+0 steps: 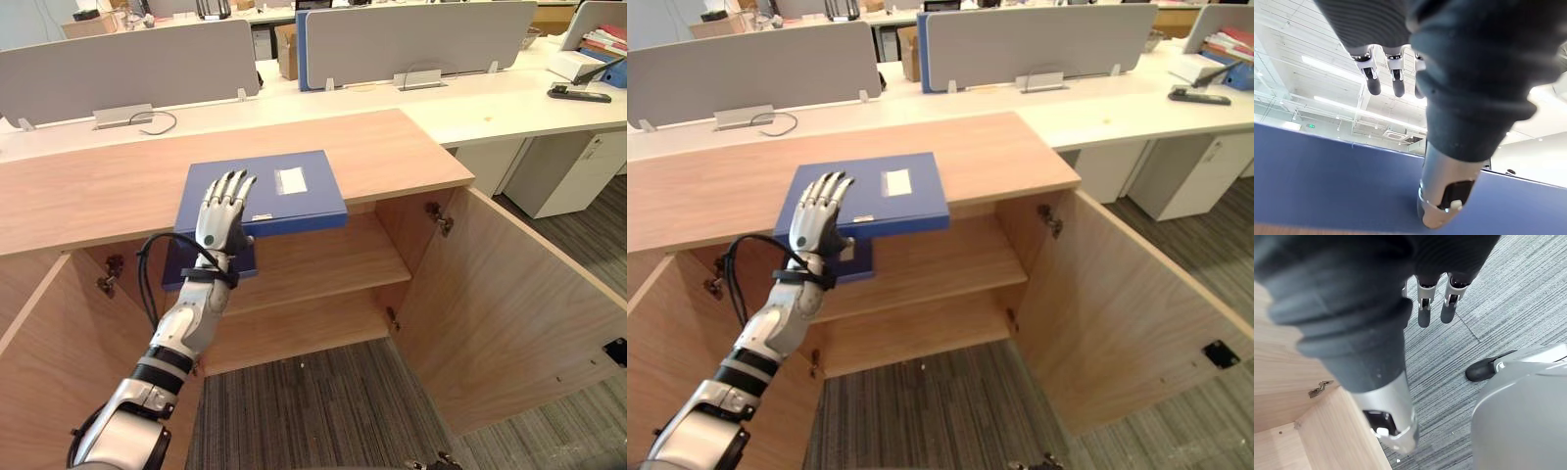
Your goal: Walk over to the cabinet, pick up the folder, carry it to the office cabinet, place the folder inside the office cabinet, then close the office cabinet door
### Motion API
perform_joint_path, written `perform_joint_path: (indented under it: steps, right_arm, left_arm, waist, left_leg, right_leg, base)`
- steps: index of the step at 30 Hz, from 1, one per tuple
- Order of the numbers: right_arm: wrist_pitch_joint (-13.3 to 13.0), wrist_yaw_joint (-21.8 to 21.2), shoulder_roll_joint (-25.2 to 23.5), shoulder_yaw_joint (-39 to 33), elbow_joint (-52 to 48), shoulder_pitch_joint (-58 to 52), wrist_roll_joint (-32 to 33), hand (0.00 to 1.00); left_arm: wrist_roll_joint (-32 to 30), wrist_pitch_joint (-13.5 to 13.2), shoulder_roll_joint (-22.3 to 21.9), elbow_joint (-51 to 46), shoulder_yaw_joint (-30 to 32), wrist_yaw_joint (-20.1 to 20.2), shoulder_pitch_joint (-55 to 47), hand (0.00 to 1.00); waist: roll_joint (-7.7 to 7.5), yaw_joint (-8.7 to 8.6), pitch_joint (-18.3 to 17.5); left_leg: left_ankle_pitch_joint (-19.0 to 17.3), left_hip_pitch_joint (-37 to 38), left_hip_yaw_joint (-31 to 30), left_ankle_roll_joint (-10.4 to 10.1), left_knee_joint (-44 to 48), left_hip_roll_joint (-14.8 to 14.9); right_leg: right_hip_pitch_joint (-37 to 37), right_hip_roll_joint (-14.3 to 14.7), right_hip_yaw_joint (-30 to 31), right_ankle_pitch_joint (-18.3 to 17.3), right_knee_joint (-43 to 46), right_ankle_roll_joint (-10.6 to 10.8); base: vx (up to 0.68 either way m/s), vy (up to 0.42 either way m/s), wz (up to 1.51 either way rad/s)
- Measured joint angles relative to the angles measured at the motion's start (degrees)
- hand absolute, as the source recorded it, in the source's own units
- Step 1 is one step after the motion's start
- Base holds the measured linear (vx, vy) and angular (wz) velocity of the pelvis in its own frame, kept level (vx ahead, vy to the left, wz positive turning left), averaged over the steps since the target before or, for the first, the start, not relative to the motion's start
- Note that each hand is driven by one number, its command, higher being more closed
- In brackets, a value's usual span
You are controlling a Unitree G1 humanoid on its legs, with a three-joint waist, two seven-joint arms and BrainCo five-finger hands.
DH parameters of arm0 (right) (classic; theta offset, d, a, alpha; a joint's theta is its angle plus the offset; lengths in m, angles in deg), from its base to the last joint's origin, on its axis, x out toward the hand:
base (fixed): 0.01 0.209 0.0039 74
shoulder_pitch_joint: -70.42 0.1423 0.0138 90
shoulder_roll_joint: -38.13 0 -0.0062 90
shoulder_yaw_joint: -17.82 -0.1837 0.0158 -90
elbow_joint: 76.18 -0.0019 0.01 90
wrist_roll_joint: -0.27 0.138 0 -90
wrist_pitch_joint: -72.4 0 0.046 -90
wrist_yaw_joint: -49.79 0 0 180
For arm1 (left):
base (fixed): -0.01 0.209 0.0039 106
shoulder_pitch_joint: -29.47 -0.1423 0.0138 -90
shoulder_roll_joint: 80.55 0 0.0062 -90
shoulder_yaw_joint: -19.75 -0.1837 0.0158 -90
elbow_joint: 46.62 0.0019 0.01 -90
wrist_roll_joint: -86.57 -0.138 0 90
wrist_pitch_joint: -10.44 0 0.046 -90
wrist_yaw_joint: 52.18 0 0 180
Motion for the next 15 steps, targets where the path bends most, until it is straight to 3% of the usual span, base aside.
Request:
perform_joint_path:
  steps: [15]
  right_arm:
    - [0.0, 0.0, -0.1, 0.0, 0.0, -0.5, 1.1, 0.00]
  left_arm:
    - [1.5, -0.5, 0.5, 12.1, -0.8, 2.6, 4.1, 0.00]
  waist:
    - [-0.68, -0.63, 1.6]
  left_leg:
    - [-0.1, 0.4, 0.3, -0.1, 0.0, 0.5]
  right_leg:
    - [0.4, 0.6, 0.6, 0.1, -0.4, -0.1]
  base:
    - [-0.02, 0.002, -0.02]
